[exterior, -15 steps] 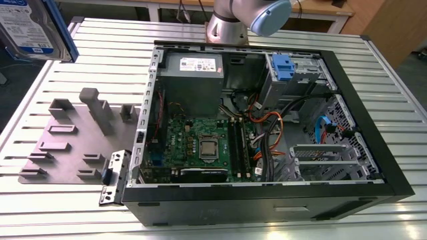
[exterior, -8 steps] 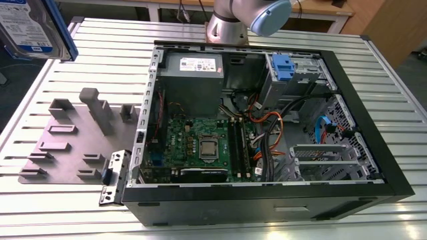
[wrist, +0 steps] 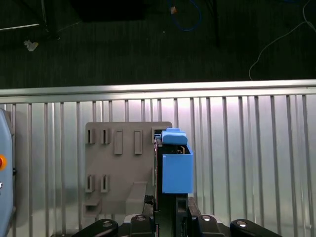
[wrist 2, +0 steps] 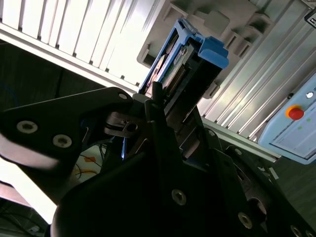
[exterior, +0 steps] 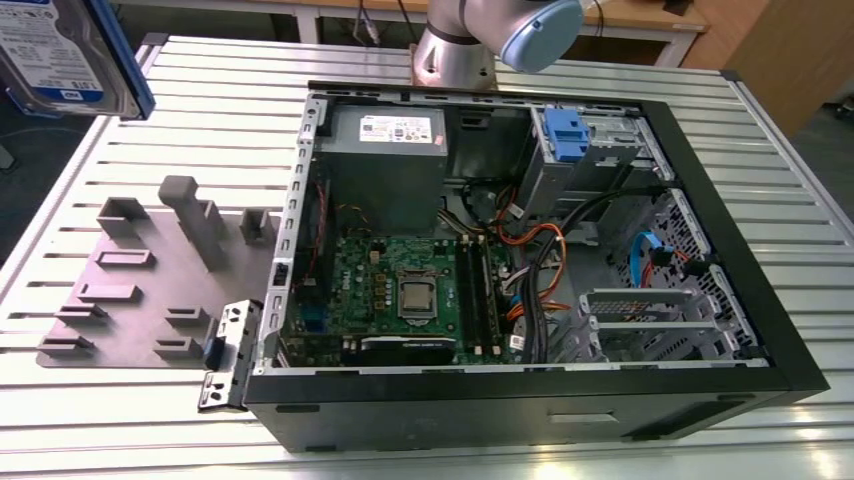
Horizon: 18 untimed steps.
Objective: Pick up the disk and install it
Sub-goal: 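Pick up the disk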
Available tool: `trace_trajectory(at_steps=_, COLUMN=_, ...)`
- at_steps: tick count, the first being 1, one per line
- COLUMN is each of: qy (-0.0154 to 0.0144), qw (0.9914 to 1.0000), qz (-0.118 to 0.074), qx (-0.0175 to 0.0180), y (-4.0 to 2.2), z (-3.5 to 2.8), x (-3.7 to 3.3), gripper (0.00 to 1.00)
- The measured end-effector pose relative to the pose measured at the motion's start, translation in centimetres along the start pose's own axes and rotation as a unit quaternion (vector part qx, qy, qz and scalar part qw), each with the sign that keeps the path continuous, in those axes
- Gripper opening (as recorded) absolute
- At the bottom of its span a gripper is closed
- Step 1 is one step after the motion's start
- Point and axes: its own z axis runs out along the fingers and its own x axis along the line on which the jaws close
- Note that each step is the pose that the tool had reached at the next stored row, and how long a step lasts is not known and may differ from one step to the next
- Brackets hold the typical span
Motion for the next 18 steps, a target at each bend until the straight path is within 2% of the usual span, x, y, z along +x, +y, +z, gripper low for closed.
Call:
trace_trajectory(at_steps=13, qy=0.0000, qw=1.00000, qz=0.000, qx=0.0000, y=0.02, z=-0.68, x=0.00, gripper=0.35)
trace_trajectory(at_steps=18, qy=0.0000, qw=1.00000, qz=0.000, qx=0.0000, y=0.03, z=-1.14, x=-0.01, gripper=0.35)
